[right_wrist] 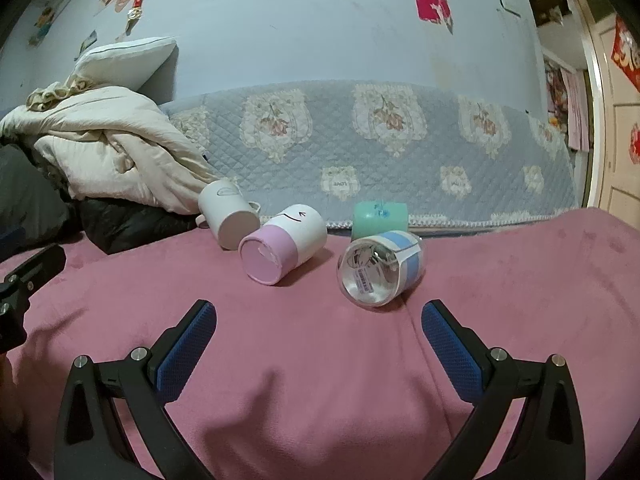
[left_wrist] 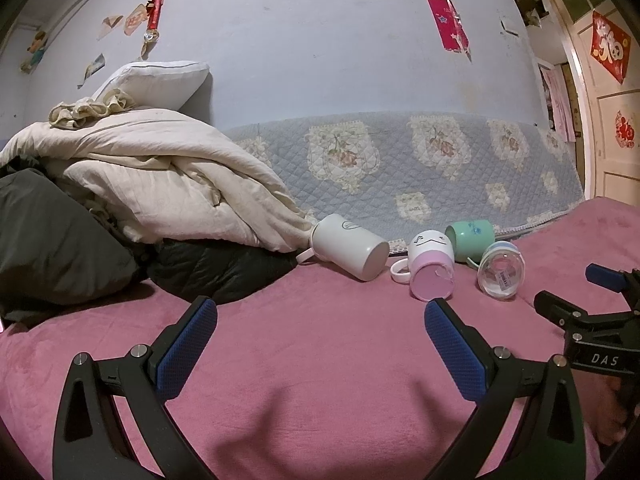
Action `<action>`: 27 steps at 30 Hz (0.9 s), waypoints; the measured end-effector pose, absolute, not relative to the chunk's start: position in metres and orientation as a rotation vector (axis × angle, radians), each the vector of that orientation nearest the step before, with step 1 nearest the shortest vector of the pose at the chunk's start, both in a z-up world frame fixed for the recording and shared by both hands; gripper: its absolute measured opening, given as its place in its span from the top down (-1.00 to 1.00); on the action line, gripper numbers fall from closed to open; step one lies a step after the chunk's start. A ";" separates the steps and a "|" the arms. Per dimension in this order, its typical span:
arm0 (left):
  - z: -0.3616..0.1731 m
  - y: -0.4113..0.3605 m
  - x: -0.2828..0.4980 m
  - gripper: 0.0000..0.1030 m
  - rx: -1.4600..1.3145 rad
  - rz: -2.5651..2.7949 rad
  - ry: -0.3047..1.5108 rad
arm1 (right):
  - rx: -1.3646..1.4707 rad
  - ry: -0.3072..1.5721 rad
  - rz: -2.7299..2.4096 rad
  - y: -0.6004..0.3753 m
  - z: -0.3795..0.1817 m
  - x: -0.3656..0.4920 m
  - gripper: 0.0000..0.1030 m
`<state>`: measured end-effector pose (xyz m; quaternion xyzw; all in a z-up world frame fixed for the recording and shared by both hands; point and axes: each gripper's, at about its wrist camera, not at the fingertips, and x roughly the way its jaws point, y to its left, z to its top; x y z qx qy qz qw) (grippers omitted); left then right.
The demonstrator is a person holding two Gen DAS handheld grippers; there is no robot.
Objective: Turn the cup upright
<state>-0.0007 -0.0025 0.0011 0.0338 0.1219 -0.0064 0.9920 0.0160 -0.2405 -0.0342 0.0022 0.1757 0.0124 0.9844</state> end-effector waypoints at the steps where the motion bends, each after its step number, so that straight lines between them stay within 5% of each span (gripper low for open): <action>1: 0.001 -0.002 0.000 -1.00 0.068 -0.012 0.243 | 0.007 0.355 0.024 -0.241 -0.034 0.016 -1.00; 27: 0.011 -0.001 0.009 -0.90 0.040 -0.035 0.305 | 0.062 0.380 -0.079 -0.258 -0.033 0.020 -1.00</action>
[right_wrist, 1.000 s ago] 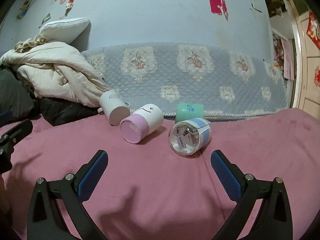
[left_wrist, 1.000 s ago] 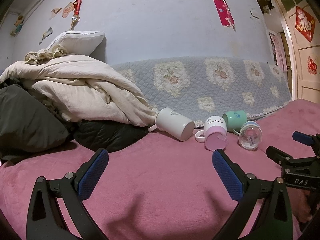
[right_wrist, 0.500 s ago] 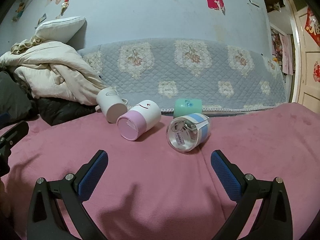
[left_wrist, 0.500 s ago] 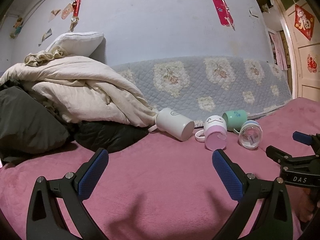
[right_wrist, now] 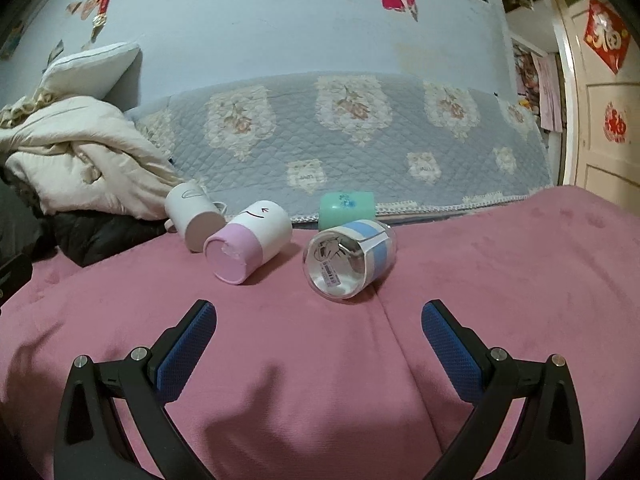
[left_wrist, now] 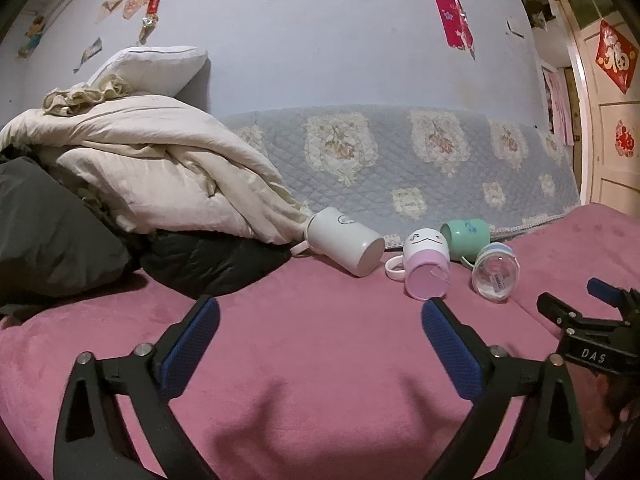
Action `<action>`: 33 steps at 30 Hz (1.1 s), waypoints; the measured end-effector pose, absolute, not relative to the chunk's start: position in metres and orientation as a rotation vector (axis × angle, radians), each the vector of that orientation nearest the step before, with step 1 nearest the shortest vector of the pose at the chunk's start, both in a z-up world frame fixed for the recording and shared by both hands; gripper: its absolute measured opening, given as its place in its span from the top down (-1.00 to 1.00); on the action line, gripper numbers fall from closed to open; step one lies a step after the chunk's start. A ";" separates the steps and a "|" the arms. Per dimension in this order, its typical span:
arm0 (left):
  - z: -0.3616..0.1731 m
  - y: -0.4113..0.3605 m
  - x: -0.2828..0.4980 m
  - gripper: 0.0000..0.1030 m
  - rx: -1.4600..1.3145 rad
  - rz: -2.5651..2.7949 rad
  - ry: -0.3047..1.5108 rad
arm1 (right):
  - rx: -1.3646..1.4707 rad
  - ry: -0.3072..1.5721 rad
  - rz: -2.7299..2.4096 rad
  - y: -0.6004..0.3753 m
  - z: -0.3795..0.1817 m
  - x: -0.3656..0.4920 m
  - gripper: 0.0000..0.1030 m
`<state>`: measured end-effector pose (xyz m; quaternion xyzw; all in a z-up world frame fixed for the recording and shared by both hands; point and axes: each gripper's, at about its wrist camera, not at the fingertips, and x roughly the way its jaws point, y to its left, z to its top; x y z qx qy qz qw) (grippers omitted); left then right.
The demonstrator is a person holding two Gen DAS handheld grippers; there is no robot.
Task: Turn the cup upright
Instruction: 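Move the left tool toward the pink-based face mug and close around it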
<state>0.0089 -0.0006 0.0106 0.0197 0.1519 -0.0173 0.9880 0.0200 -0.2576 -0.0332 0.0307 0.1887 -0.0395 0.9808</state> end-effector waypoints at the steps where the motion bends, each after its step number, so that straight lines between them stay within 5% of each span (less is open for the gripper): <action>1: 0.013 -0.003 0.013 -0.88 0.037 -0.031 0.331 | 0.067 0.383 -0.079 -0.258 -0.033 0.021 -1.00; 4: 0.022 -0.012 0.030 -0.74 0.026 -0.070 0.430 | 0.078 0.396 -0.077 -0.260 -0.034 0.024 -1.00; 14: 0.065 -0.057 0.099 -0.73 0.058 -0.285 0.650 | 0.140 0.406 -0.201 -0.274 -0.037 0.027 -1.00; 33: -0.016 -0.138 0.261 -0.73 0.070 -0.332 1.050 | 0.265 0.518 -0.343 -0.306 -0.054 0.040 -1.00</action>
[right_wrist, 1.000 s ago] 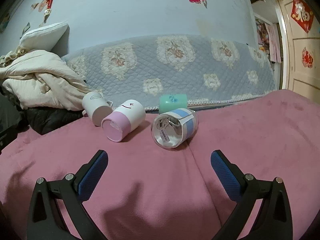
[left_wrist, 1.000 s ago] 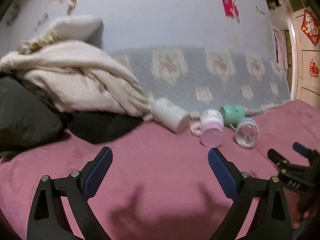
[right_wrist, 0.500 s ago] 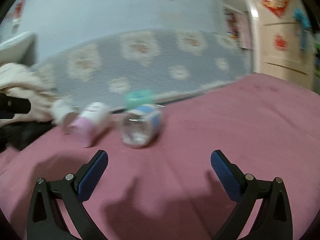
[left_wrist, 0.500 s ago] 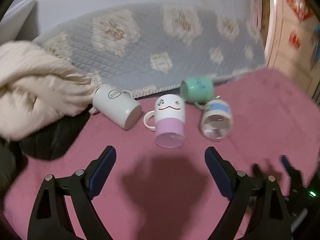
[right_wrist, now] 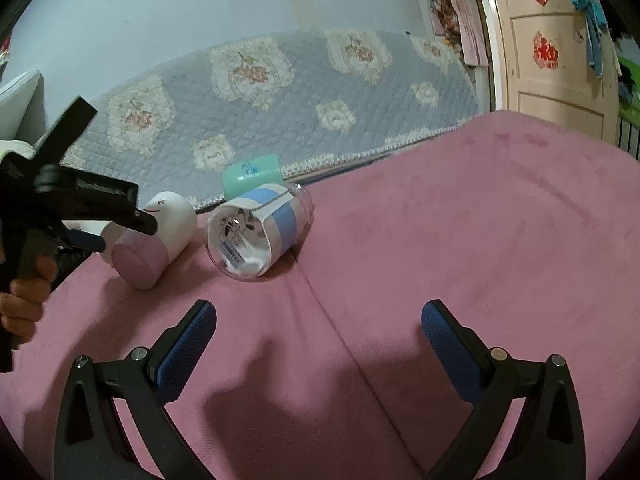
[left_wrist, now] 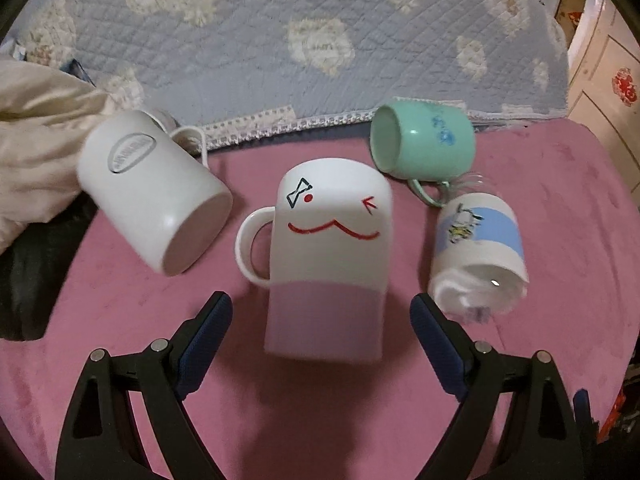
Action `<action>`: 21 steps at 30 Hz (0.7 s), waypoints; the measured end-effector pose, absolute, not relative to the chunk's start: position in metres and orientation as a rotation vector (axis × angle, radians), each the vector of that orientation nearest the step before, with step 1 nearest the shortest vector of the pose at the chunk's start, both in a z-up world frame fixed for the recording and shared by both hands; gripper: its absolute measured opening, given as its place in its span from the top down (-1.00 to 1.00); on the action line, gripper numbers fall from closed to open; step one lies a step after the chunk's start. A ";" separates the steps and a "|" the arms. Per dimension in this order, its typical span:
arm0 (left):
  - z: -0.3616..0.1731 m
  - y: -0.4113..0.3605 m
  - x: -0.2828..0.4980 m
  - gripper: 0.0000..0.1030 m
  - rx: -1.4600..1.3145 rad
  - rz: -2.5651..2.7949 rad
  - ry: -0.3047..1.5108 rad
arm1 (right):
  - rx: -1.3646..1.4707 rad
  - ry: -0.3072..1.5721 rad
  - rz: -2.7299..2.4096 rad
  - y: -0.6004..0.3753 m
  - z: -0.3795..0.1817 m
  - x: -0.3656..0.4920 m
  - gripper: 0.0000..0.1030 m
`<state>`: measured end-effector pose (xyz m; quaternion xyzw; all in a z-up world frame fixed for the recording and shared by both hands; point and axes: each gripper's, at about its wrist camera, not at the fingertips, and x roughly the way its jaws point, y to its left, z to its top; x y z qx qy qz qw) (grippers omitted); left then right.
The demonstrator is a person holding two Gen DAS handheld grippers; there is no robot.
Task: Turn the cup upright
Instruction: 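Move the left tool toward the pink-based face mug and close around it, then lift the face mug with the left tool and rotate it upright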
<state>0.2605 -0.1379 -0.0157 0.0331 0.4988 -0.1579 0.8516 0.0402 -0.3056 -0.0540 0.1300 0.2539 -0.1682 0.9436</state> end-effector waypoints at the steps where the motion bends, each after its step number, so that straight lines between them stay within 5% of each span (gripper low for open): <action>1: -0.020 -0.137 0.263 -0.73 0.049 -0.339 1.056 | 0.274 0.522 -0.340 -0.307 -0.055 0.041 -1.00; 4: -0.034 -0.132 0.270 -0.34 -0.044 -0.364 1.083 | 0.290 0.543 -0.339 -0.310 -0.059 0.045 -1.00; 21: 0.015 -0.079 0.144 -0.30 -0.085 -0.114 0.895 | 0.301 0.547 -0.324 -0.309 -0.060 0.047 -1.00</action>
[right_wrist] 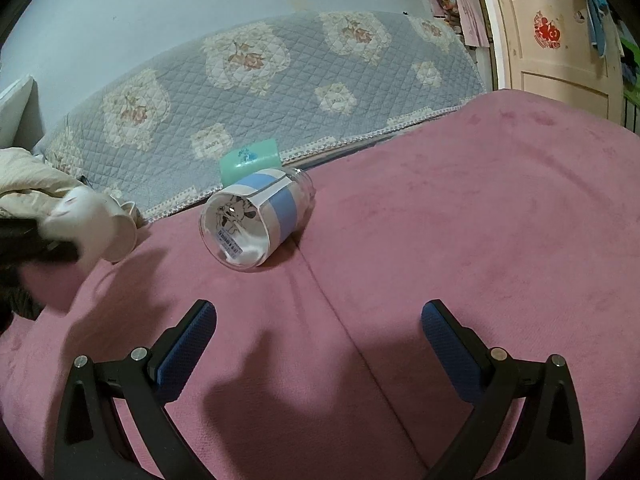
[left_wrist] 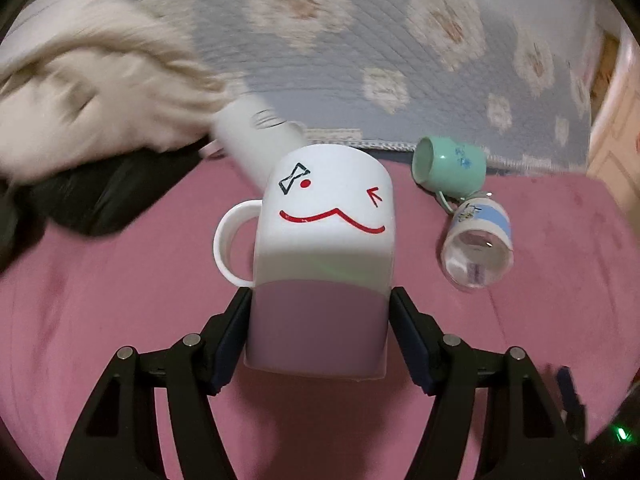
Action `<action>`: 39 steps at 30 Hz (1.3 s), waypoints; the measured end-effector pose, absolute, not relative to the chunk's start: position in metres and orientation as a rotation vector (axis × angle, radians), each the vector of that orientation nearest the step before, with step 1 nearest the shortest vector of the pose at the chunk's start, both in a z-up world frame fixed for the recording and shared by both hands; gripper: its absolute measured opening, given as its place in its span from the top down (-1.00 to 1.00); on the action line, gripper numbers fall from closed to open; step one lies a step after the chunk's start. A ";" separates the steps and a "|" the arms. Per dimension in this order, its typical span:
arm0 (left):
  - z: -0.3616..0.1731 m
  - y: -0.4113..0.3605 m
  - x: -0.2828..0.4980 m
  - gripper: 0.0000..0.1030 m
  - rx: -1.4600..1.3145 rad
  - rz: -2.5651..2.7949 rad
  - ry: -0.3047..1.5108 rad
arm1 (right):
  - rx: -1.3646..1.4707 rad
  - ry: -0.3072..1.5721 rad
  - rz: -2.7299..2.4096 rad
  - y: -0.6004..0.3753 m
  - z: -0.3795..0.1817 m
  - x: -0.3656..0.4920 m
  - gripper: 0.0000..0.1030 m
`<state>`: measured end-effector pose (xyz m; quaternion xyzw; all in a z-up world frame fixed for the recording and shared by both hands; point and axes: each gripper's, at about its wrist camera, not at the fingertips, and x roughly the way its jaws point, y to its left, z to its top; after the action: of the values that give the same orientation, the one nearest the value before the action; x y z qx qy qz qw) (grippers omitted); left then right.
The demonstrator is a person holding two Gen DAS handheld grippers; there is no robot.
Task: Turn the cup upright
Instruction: 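Lift the face mug with the left tool and rotate it upright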
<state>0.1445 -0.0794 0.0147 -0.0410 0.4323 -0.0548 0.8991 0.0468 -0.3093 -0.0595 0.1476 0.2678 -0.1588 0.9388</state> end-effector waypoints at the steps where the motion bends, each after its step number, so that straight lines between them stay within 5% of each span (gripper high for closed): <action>1: 0.015 -0.073 0.130 -0.30 -0.118 -0.098 0.891 | 0.303 0.547 -0.323 -0.310 -0.059 0.047 -1.00; 10: -0.003 -0.059 0.054 -0.28 -0.203 -0.017 0.876 | 0.348 0.533 -0.311 -0.318 -0.058 0.042 -1.00; 24: -0.025 -0.079 0.058 -0.28 -0.233 -0.053 0.864 | 0.382 0.516 -0.327 -0.325 -0.060 0.036 -1.00; 30: -0.025 -0.074 0.045 -0.56 -0.232 -0.107 0.821 | 0.377 0.525 -0.336 -0.325 -0.060 0.037 -1.00; 39: 0.000 -0.069 0.027 -0.64 -0.211 -0.180 0.699 | 0.385 0.531 -0.329 -0.327 -0.061 0.039 -1.00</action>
<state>0.0266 -0.0687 -0.0002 -0.1028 0.3415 -0.0879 0.9301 0.0389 -0.3271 -0.0614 0.1884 0.2596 -0.1610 0.9334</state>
